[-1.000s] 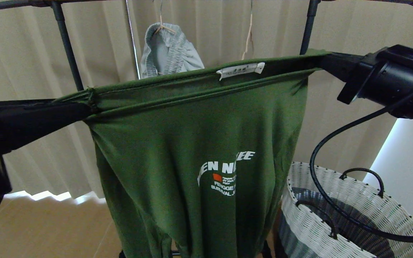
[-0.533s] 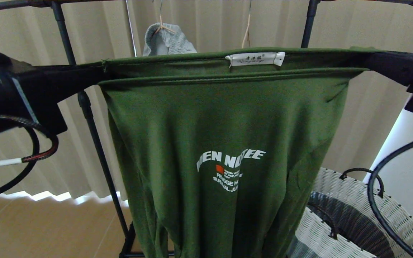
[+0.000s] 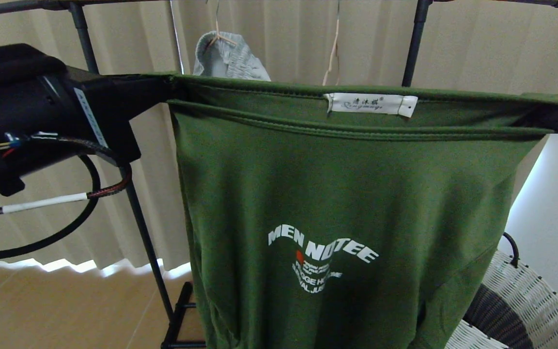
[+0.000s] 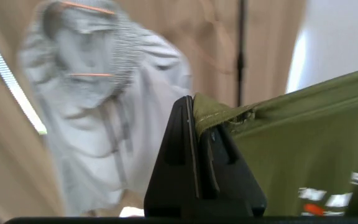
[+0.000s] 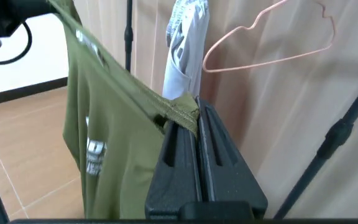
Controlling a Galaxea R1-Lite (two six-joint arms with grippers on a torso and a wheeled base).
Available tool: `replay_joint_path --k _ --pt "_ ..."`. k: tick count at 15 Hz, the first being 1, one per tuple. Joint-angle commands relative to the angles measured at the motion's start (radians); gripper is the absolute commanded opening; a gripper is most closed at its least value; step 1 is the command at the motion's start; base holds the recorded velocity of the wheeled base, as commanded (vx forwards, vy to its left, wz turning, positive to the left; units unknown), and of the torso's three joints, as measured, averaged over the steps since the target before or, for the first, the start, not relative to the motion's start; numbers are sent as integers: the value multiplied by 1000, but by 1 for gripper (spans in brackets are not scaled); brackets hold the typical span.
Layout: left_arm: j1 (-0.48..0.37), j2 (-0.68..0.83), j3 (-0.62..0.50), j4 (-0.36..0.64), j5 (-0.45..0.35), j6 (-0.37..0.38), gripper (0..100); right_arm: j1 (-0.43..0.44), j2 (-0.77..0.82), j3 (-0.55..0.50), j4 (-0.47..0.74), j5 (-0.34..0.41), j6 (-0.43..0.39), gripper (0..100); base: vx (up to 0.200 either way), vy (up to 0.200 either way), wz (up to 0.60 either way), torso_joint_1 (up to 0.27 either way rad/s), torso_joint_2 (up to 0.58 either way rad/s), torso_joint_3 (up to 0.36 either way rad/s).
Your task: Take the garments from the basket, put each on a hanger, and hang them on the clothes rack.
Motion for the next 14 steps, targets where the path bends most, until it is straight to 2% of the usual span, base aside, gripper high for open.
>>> replay_joint_path --k 1,3,4,6,14 --pt "-45 25 2 0 -2 -1 0 1 57 -6 -2 -5 -32 0 0 0 0 0 0 0" --pt "-47 32 2 0 -2 -1 0 3 78 -6 -3 -31 -59 0 0 0 0 0 0 0" --pt "-47 38 7 0 -2 -1 0 21 103 -2 -11 -143 -75 0 0 0 0 0 0 0" --pt "-47 36 10 0 -2 -1 0 37 95 2 -9 -199 -75 0 0 0 0 0 0 0" --pt "-45 30 25 0 0 1 0 33 72 4 0 -201 -75 0 0 0 0 0 0 0"
